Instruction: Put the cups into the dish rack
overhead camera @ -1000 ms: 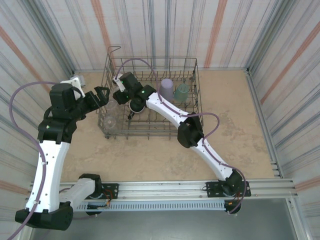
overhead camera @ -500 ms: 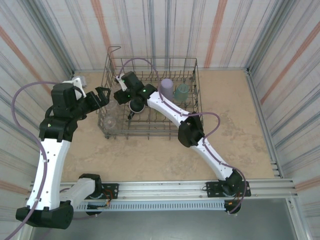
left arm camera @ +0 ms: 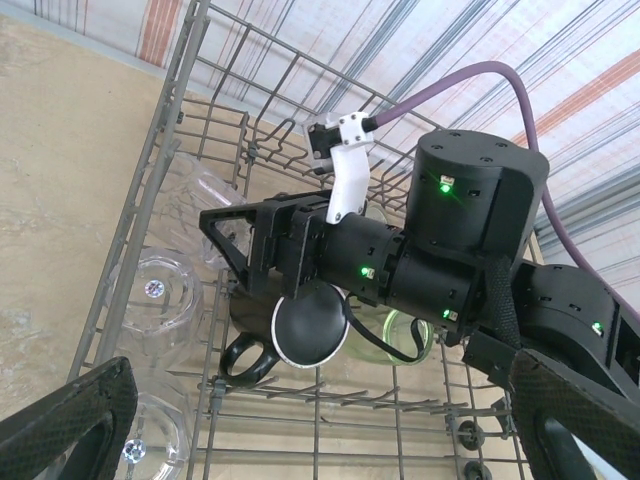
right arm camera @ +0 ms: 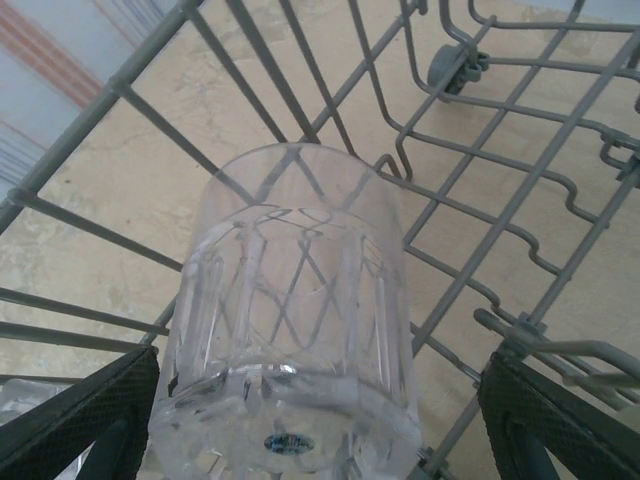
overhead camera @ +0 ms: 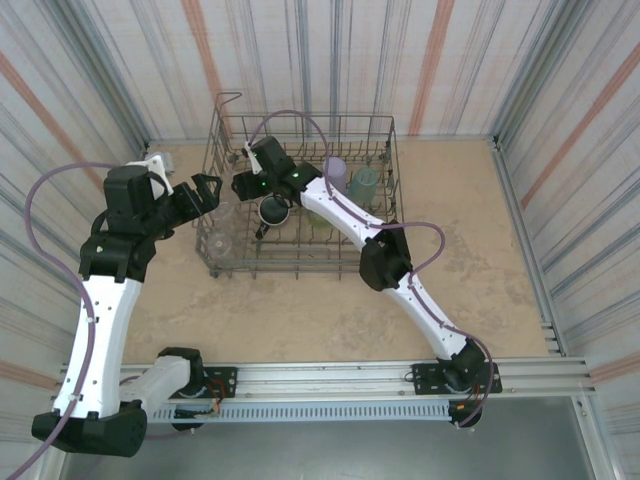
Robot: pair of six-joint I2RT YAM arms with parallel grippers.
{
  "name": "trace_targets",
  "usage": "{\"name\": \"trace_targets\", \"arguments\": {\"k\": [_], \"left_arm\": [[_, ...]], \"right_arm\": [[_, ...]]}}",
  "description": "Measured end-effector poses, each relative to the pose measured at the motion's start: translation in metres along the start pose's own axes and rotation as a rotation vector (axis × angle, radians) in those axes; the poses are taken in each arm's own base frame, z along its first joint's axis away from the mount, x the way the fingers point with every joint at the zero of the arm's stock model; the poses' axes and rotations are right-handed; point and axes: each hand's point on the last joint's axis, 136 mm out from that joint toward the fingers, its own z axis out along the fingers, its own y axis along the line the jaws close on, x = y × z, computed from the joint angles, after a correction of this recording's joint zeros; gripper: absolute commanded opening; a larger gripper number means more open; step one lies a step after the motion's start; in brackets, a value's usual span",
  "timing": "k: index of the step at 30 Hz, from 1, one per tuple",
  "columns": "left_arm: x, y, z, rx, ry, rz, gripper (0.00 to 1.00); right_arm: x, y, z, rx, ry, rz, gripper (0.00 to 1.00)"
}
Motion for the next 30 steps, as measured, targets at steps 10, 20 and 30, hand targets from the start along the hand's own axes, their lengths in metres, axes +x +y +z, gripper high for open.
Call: {"name": "trace_targets", "arguments": {"k": [10, 20, 30], "left_arm": [[0.0, 0.0, 0.0, 0.001, 0.0, 0.0, 0.99], [0.0, 0.0, 0.0, 0.002, 0.001, 0.0, 0.99], [0.001, -0.002, 0.0, 0.009, 0.005, 0.0, 0.99]], "right_arm": [[-0.009, -0.005, -0.012, -0.011, 0.001, 0.086, 0.86], [0.002, 0.0, -0.012, -0.047, 0.056, 0.174, 0.89], [0.005, 0.009, -0.013, -0.1, 0.086, 0.257, 0.88]]}}
